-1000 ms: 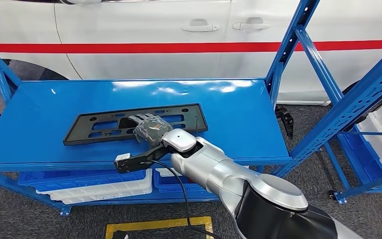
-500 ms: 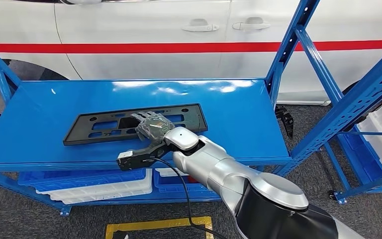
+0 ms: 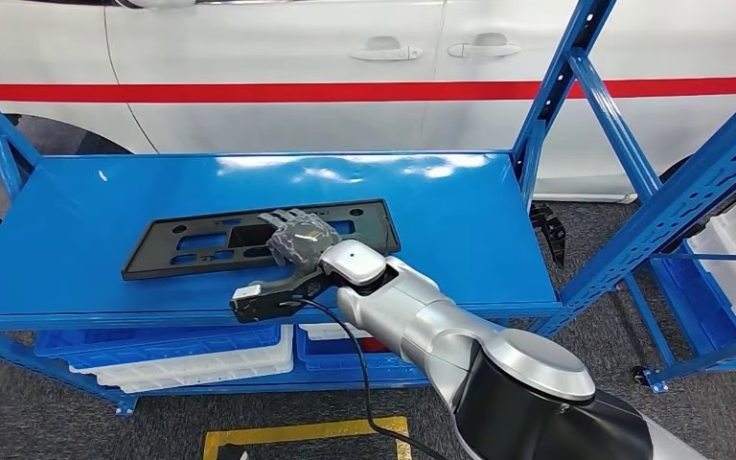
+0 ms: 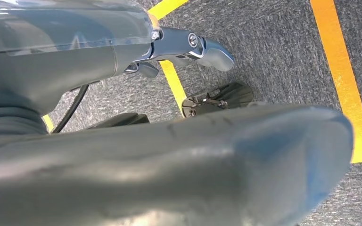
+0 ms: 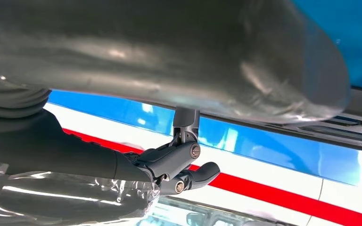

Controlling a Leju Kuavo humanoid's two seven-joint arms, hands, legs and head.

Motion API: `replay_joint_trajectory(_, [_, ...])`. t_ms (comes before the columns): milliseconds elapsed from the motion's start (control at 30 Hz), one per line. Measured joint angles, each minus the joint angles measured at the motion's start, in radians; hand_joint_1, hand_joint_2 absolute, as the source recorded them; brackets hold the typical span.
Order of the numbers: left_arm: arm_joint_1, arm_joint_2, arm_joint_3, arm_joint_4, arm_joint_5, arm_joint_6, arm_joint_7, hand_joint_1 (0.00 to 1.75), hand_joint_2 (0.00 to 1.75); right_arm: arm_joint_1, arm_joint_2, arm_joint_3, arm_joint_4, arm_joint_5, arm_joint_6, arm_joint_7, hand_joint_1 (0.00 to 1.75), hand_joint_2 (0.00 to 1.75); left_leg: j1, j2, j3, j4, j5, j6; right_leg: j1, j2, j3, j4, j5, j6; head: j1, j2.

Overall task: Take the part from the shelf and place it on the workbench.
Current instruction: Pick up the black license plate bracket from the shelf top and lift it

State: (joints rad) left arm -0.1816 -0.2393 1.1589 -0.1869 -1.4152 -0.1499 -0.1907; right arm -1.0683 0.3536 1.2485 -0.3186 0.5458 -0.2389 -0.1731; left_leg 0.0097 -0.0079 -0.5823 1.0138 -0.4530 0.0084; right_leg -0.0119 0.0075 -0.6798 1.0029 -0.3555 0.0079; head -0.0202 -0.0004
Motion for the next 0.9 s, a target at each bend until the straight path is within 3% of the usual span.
replay_joint_trajectory(900, [-0.003,0.004,0.0,0.0,0.004,0.006,0.008,0.0,0.0,-0.033,0.0,-0.001,0.004,0.039,0.016,0.012,0.0,0.0,0.0,0.0,0.0,0.0,0.0,0.0,0.0,0.0,0.0,0.0,0.0,0.0,0.0,0.0])
